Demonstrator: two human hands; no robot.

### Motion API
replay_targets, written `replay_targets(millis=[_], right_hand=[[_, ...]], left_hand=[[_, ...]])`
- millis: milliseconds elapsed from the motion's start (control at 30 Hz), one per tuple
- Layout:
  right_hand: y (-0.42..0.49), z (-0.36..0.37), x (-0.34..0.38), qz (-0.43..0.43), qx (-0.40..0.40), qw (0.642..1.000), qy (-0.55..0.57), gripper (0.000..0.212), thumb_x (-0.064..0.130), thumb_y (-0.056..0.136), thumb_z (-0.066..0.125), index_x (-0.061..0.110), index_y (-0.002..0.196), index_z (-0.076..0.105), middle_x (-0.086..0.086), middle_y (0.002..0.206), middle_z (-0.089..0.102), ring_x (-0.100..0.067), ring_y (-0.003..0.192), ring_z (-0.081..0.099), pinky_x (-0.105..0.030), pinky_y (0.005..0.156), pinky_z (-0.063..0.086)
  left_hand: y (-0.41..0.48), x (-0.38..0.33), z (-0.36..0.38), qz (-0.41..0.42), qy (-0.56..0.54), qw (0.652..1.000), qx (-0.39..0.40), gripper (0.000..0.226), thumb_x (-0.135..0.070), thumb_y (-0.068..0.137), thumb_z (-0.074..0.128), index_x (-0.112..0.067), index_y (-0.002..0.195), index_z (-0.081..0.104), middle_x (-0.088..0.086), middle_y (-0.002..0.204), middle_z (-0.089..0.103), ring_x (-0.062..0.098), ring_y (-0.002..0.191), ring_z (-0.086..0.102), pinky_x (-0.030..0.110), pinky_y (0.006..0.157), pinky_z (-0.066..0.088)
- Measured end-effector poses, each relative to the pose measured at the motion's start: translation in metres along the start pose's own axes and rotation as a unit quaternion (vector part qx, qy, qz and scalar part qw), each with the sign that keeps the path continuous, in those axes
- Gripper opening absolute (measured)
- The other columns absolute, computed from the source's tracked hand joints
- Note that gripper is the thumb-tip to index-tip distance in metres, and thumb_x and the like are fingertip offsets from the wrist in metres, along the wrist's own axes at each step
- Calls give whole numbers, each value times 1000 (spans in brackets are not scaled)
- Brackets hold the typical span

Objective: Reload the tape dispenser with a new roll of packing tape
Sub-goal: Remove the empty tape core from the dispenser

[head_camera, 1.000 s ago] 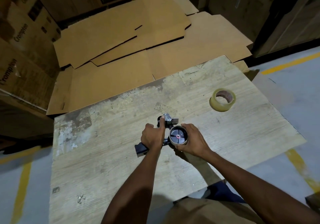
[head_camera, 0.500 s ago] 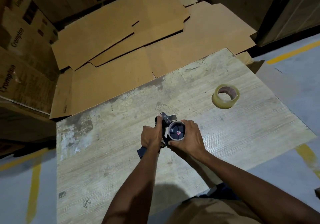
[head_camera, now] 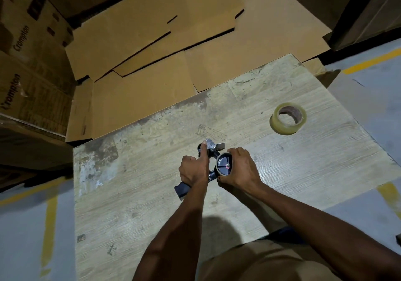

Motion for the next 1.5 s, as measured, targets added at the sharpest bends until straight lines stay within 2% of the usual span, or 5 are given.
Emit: replay_targets(millis=[500,700,867,1167,1500], right_hand=[[4,-9,-13,-91,20,995,-22,79,52,54,82,21,122,57,1,108,58,-19,104,53,-24,78,42],[-1,-19,-27,-99,34,993,47,82,67,75,77,18,137,58,0,124,64,-18,115,56,-34,96,50],[4,-21,-37,-46,-90,990,102,42,37,93,69,5,119,75,-14,101,76,-30,93,72,-40,84,58],[32,-8,-21,-138,-42,987,-64,2,6,86,75,4,84,75,-14,77,60,-36,73,62,-35,55,44],[22,-5,-16,-209,-95,965,-128,24,-5,56,81,4,74,68,-13,69,57,-33,64,57,-35,55,43]], left_hand=[[-3,-3,2,3,-29,999,-29,78,-92,62,64,-14,67,60,-1,64,63,22,64,63,36,61,56],[-3,-5,0,16,5,1000,-12,78,-93,65,60,-15,73,61,0,70,64,23,68,62,33,61,52],[-1,-4,0,21,23,999,7,81,-93,68,55,-13,76,62,0,71,64,24,69,64,33,61,54],[-2,-4,-1,31,28,999,14,81,-90,72,56,-9,79,62,1,72,60,25,71,61,31,56,43],[-1,-4,1,14,8,1000,2,80,-91,70,57,-11,75,59,1,69,59,27,68,61,34,59,53]])
Point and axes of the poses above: each hand's wrist, its own y-axis towards the middle knuckle, its own z-axis out of the palm, x = y × z, the point moved 1 cm from there along y, towards the middle knuckle
